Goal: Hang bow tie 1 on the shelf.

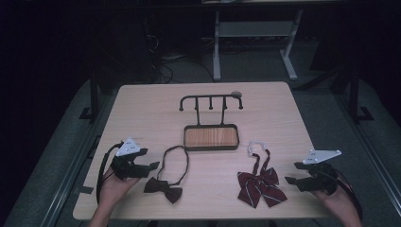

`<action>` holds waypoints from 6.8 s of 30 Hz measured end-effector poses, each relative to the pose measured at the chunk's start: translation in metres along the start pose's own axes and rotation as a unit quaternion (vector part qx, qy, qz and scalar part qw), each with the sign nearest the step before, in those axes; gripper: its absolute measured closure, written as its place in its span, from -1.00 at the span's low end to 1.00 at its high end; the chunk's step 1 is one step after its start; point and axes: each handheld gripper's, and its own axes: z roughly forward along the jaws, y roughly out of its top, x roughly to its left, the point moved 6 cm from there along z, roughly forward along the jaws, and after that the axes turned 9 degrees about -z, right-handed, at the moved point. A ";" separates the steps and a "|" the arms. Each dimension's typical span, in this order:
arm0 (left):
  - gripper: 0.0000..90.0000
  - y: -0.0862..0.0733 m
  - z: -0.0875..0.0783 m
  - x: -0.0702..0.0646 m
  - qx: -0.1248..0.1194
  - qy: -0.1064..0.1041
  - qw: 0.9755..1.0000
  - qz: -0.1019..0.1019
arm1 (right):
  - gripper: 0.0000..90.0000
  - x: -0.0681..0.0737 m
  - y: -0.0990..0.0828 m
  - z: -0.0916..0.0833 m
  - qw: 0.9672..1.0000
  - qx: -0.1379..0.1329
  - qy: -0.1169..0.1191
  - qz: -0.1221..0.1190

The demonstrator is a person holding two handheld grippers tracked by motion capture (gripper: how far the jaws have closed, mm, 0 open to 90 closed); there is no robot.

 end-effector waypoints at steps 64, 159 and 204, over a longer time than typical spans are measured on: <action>-0.42 -0.005 0.000 0.003 0.010 -0.001 1.000 -0.001 | 0.05 -0.008 0.099 0.043 0.993 0.093 0.047 -0.047; -0.41 -0.002 0.000 0.005 0.001 0.001 1.000 -0.011 | 0.92 -0.026 0.122 0.043 0.979 0.150 0.137 -0.039; -0.41 -0.002 -0.002 0.004 -0.003 -0.003 1.000 -0.016 | 0.93 -0.017 0.183 -0.009 0.978 0.100 0.146 -0.109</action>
